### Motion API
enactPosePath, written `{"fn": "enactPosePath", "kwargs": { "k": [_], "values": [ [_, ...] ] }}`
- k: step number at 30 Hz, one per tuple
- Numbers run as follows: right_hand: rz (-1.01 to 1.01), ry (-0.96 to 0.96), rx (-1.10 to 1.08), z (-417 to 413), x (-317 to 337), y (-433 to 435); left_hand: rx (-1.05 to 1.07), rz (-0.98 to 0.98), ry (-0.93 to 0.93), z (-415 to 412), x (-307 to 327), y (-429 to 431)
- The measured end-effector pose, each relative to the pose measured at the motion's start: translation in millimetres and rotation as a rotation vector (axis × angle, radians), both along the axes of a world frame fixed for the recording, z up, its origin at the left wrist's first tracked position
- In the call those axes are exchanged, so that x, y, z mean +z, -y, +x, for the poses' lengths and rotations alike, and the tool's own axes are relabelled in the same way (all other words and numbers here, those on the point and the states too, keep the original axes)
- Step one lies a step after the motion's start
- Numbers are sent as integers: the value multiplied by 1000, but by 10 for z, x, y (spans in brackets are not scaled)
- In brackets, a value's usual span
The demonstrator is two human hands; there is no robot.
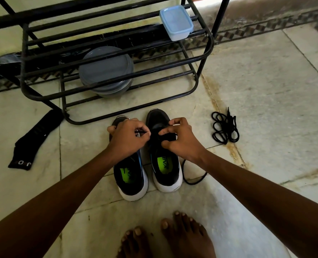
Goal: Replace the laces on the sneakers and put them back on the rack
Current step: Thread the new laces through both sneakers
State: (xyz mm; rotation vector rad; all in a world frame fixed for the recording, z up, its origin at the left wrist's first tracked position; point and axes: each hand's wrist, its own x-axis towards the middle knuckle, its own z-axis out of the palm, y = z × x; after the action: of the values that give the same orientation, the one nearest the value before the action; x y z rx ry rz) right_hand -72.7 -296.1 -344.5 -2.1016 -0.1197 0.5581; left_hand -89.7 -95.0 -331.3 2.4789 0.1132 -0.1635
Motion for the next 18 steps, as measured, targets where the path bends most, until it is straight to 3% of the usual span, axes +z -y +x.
{"fn": "enactPosePath", "kwargs": {
  "k": [9, 18],
  "values": [
    [-99, 25, 96, 42, 24, -24, -15, 29, -8, 8, -107, 3],
    [-124, 43, 149, 75, 13, -20, -33, 190, 23, -17, -96, 97]
  ]
}}
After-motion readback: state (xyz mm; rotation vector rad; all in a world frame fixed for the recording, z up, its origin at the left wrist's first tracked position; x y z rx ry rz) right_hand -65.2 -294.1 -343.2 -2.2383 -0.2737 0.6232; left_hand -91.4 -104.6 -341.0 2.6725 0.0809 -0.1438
